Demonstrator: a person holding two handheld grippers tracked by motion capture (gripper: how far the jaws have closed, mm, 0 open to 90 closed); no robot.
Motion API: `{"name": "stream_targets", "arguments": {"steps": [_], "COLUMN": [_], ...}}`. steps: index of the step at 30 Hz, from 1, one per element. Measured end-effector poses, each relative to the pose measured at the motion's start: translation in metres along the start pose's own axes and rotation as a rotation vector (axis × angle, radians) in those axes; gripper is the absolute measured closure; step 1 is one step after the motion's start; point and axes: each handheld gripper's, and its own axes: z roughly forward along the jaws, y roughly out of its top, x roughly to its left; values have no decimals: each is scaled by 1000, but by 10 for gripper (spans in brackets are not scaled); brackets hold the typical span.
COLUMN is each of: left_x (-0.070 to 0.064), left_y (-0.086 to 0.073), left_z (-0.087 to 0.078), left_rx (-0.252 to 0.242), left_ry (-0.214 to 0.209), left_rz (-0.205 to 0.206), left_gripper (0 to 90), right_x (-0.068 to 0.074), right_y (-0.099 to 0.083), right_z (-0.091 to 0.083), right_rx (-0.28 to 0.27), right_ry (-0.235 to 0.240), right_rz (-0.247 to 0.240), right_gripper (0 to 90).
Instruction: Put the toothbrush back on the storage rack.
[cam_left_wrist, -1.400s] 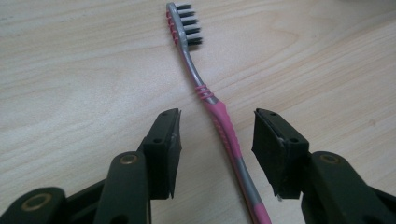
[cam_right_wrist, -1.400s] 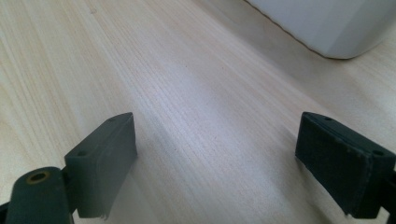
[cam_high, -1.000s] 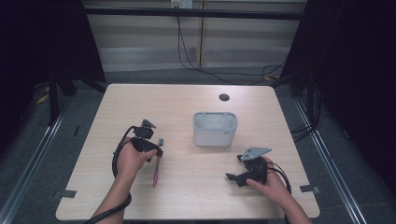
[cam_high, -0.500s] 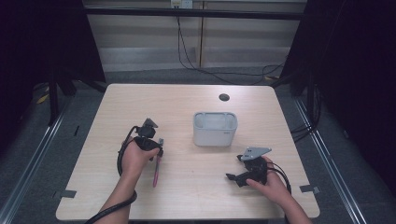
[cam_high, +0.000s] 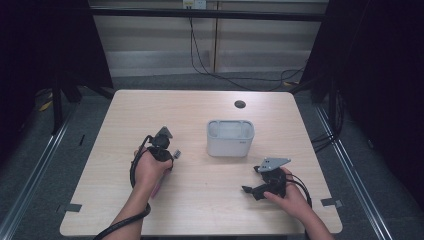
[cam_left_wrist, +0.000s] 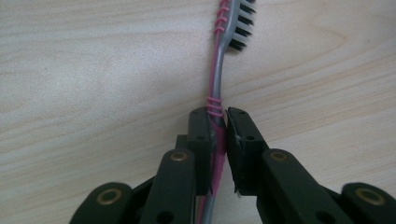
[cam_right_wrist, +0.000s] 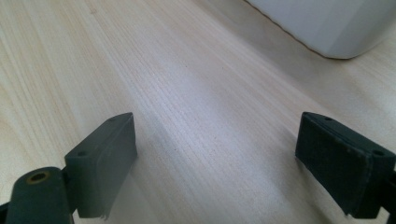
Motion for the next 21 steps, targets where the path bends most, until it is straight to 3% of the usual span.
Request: {"name": "stream_targets", "arguments": {"steps": [10, 21], "left_x": [9, 16], "left_y": [-3, -2], "left_z": [-8, -30], "left_rx": [-20, -86], "left_ry": [-15, -83], "left_rz": [-22, -37], "left_gripper": [807, 807], "right_x": [0, 0], "right_y": [0, 0], "right_z": [0, 0], "right_rx": [0, 1], "right_ry": [0, 0], "right_rz": [1, 1], "right_gripper": [119, 119]}}
